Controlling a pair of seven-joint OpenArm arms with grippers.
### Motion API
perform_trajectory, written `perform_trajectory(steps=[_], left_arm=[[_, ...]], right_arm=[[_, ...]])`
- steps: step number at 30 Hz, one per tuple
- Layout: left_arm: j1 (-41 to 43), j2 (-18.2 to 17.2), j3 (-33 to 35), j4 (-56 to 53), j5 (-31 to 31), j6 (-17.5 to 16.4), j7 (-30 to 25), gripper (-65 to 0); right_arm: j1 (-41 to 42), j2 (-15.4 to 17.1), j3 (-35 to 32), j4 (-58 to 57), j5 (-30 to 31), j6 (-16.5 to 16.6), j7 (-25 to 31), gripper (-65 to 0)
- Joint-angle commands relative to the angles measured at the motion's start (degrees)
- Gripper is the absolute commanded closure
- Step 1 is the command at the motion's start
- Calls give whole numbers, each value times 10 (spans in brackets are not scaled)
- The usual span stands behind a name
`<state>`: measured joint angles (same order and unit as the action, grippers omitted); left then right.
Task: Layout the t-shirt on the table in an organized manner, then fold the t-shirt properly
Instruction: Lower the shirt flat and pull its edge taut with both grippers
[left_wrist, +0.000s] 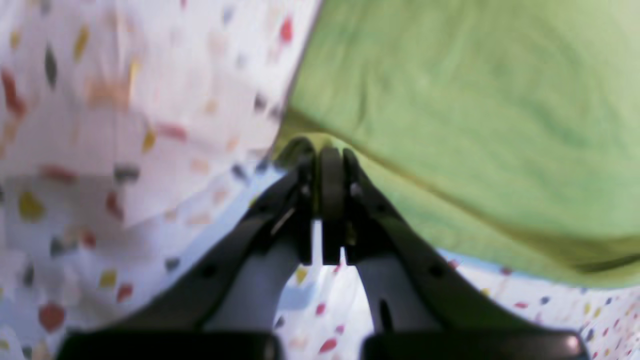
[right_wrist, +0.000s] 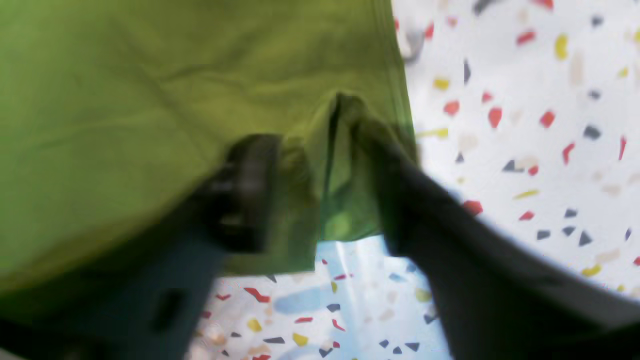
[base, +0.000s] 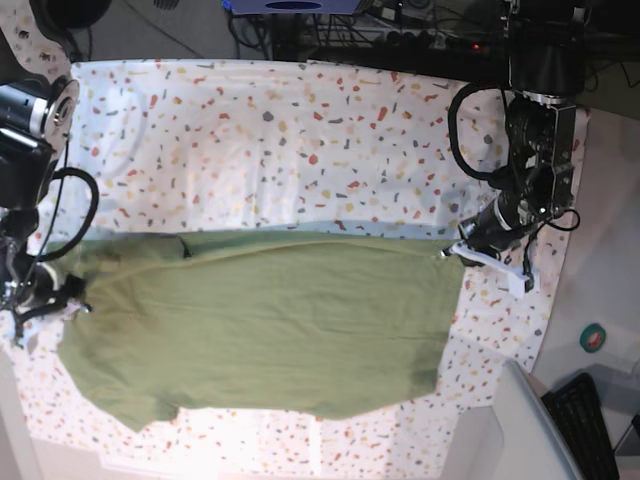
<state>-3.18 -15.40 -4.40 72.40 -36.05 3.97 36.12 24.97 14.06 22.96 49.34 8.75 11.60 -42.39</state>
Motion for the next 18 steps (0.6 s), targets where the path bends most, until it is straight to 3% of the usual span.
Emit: perform_trajectory(steps=[1, 5, 7, 9, 12, 18], left_arm=[[-7, -5, -2, 9, -1, -4, -9, 0], [-5, -6, -2, 8, -1, -4, -12, 0], [-5, -6, -2, 9, -1, -4, -12, 0], [-7, -6, -2, 8, -1, -4, -12, 0], [-8, -5, -2, 9, -1, -4, -12, 0], [-8, -5, -2, 11, -1, -4, -12, 0]], right_arm=[[7, 11, 5, 39, 8, 1, 2, -375], [-88, -2, 47, 243, 32, 0, -12, -356], [-98, -20, 70, 267, 32, -20, -13, -356], [-97, -19, 76, 240, 32, -49, -9, -357], [-88, -8, 75, 171, 32, -51, 0, -360], [-76, 29, 21, 33, 32, -51, 112, -362]])
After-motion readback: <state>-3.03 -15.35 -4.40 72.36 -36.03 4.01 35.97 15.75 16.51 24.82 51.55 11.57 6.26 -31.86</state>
